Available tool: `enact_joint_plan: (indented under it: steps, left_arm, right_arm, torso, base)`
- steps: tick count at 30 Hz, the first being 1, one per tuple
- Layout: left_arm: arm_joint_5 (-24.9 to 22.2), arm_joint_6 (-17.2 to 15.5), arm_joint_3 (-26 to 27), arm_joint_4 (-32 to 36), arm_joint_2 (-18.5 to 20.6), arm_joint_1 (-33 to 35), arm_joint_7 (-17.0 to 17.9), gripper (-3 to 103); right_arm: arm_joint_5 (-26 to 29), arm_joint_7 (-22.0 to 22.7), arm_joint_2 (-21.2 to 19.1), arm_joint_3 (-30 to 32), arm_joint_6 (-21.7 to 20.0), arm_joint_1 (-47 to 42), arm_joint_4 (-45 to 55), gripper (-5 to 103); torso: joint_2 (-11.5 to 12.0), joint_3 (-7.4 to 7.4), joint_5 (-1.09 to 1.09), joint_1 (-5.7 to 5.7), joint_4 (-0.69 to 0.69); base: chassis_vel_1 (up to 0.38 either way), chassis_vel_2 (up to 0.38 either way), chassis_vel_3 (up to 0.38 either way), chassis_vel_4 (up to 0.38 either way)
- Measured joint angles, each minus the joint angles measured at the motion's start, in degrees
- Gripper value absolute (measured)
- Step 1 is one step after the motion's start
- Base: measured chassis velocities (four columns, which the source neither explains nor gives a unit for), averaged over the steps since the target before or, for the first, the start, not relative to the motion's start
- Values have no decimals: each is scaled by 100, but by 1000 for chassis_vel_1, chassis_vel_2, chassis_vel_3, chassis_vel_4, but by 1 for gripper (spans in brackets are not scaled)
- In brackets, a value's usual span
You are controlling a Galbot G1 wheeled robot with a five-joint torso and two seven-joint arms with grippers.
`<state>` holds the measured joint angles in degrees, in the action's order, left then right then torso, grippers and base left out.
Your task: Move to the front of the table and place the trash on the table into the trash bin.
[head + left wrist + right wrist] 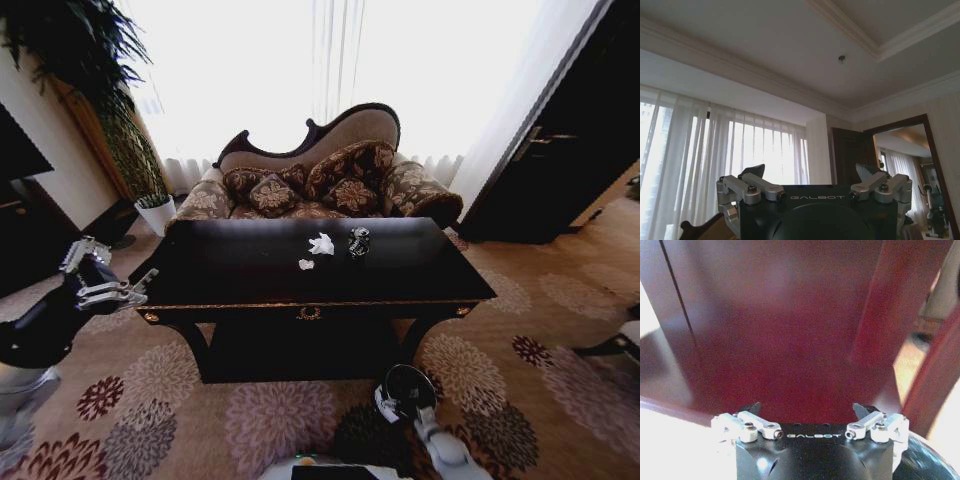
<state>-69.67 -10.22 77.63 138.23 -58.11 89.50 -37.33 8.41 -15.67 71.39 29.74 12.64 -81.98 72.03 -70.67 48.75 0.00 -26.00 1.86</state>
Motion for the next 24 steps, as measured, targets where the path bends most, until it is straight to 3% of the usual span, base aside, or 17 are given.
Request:
enact_joint_plan:
  steps: [8,14,16,24]
  left_arm:
    - [11,-6,-197,-314,27,-383,30,100]
    - [10,-7,-190,-401,44,-431,37,100]
    - [11,-8,-185,-407,34,-438,37,100]
    - [109,-11,-173,-418,22,-384,64,100]
  right_arm:
    - [532,-169,195,774,-279,-1398,2473,100]
    - [894,-550,194,1326,-410,-1734,3462,100]
    - [1280,-608,152,1513,-526,-1784,3856,100]
    - [2170,-132,-129,1646,-951,-1529,4915,100]
  torso:
    - [0,0,-2,0,1]
    - [0,0,-3,0,0]
    - [0,0,-1,-1,0]
    - [1,0,-2,0,-1]
  base:
    - [0,0,0,0]
    - [0,0,0,0]
    - [0,0,0,0]
    - [0,0,0,0]
